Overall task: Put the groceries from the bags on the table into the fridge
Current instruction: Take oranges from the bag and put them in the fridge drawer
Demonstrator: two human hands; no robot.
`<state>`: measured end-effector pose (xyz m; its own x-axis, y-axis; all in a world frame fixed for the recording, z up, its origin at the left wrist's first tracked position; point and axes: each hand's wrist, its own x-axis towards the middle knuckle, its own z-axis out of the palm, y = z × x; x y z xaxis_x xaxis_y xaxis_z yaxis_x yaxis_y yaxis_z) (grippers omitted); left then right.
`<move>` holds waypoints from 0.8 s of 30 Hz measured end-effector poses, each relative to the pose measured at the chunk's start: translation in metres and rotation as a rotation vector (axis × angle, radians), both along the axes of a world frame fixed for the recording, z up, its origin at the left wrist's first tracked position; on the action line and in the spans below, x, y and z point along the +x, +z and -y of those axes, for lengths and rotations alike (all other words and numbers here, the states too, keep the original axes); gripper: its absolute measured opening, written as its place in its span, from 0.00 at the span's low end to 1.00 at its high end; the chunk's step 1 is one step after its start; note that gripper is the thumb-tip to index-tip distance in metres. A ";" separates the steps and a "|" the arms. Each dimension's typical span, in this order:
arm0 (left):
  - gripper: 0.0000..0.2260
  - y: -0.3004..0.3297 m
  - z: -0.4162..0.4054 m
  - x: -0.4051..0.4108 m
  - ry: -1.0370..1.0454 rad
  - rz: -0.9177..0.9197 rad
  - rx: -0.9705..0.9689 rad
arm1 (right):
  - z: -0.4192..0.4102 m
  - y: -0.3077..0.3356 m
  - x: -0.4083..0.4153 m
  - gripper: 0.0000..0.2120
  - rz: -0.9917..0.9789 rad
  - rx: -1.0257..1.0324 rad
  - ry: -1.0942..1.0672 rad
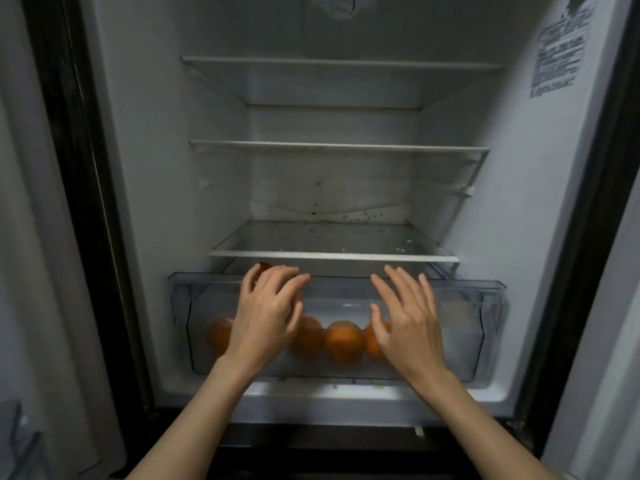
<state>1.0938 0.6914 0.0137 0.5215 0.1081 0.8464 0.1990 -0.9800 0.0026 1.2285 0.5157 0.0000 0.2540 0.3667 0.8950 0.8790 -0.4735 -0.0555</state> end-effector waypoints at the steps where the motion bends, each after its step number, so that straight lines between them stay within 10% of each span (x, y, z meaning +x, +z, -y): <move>1: 0.19 -0.009 0.001 -0.004 0.013 -0.003 0.029 | 0.002 -0.006 -0.003 0.21 0.017 0.003 0.000; 24: 0.32 -0.047 -0.038 0.051 0.254 -0.522 -0.214 | -0.039 -0.017 0.041 0.31 -0.360 -0.525 -0.171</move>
<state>1.1443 0.7293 -0.0329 0.7969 0.4222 0.4322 0.4538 -0.8905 0.0333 1.2696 0.5551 -0.0170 0.5974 0.6594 0.4563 0.7586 -0.6492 -0.0550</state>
